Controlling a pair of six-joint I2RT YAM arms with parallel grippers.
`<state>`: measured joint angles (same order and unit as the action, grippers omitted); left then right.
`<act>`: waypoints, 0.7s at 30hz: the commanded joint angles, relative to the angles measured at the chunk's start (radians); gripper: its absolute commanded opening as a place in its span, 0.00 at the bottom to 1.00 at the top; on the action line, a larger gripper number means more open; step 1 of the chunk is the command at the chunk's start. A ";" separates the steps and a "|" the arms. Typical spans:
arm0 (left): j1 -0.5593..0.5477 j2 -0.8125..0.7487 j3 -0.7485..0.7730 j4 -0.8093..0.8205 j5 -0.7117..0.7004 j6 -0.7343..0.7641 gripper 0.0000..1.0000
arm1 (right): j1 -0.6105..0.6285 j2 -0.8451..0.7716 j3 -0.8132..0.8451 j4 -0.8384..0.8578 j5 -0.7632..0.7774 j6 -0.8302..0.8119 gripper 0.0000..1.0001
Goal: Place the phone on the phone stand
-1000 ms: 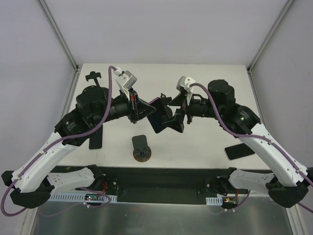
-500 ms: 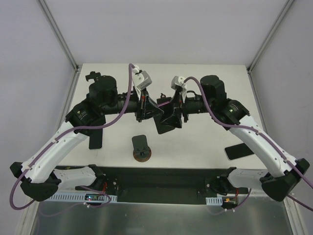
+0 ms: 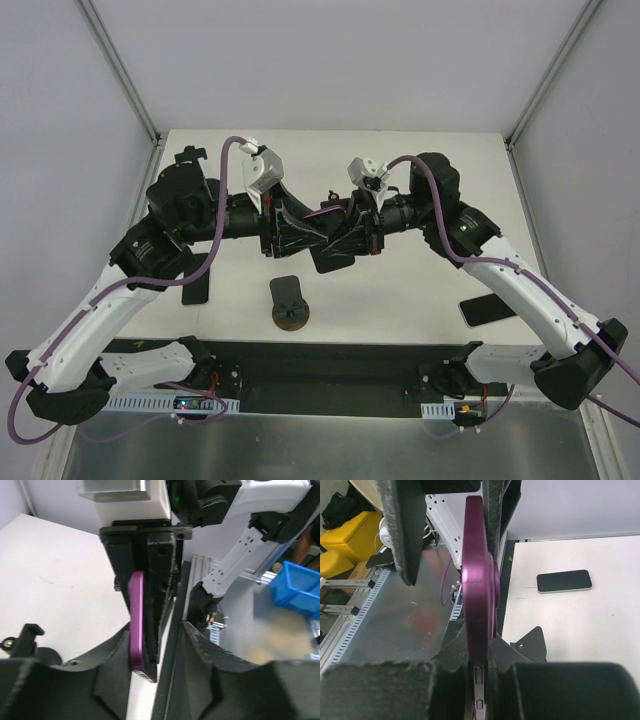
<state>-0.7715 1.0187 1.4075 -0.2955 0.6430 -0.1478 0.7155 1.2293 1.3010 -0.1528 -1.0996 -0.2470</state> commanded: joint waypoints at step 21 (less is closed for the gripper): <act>-0.006 0.067 0.073 0.004 0.169 -0.029 0.08 | -0.014 -0.036 0.003 0.079 0.015 0.055 0.01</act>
<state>-0.7639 1.0817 1.4300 -0.3008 0.7177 -0.1680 0.7071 1.2049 1.2598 -0.1104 -1.1290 -0.1761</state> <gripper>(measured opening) 0.119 0.095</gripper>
